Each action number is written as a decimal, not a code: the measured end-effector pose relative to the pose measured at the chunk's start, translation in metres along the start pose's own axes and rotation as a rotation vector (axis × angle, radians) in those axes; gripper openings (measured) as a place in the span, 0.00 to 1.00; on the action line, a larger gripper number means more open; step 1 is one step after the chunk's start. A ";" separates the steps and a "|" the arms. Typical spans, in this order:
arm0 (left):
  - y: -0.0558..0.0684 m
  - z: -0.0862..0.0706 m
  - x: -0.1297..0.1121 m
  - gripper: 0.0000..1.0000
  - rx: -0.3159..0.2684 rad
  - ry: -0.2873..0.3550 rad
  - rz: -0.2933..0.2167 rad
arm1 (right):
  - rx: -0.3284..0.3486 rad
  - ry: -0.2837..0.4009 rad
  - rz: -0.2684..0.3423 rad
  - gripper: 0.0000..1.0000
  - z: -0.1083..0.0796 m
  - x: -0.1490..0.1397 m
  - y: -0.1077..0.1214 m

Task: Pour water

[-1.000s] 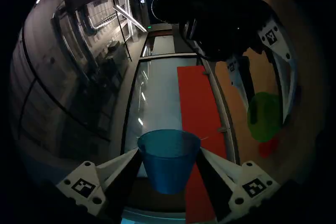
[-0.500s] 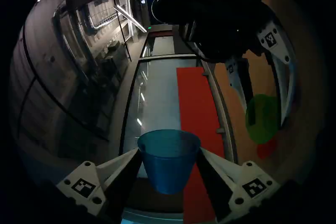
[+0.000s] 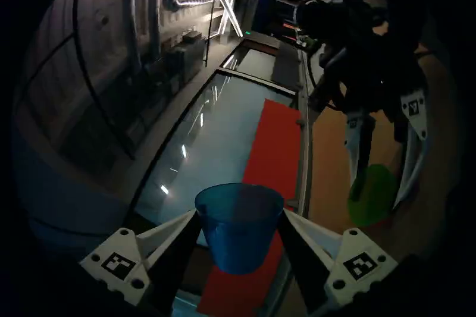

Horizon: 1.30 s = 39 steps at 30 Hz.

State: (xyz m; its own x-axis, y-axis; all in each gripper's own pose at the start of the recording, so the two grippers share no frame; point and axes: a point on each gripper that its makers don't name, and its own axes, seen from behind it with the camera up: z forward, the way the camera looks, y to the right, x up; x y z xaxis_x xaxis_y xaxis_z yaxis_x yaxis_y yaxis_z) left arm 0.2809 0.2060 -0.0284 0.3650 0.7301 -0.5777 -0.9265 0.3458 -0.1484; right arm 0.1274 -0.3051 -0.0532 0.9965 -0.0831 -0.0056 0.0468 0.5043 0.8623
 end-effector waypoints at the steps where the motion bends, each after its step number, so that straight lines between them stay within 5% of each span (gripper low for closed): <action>1: -0.002 0.000 -0.001 0.85 0.002 0.001 -0.034 | 0.000 0.000 0.000 0.91 0.000 0.000 0.000; 20: -0.036 -0.008 -0.027 0.85 0.019 0.010 -0.718 | -0.007 0.008 -0.006 0.91 -0.001 0.002 0.001; 29: -0.040 -0.003 -0.048 0.84 0.007 0.000 -1.013 | -0.012 0.012 -0.011 0.91 -0.002 0.009 0.000; 35: -0.035 -0.002 -0.060 0.85 -0.005 -0.009 -1.115 | -0.015 0.010 -0.018 0.91 -0.002 0.013 -0.001; 39: -0.026 -0.005 -0.067 0.85 -0.003 -0.025 -1.113 | -0.017 0.010 -0.019 0.91 -0.003 0.014 -0.001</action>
State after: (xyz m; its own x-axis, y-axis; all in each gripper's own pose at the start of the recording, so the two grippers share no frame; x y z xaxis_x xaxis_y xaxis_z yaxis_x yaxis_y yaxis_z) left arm 0.2799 0.1448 0.0102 0.9941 0.0251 -0.1051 -0.0814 0.8134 -0.5760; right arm 0.1419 -0.3041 -0.0558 0.9961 -0.0845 -0.0267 0.0668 0.5170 0.8534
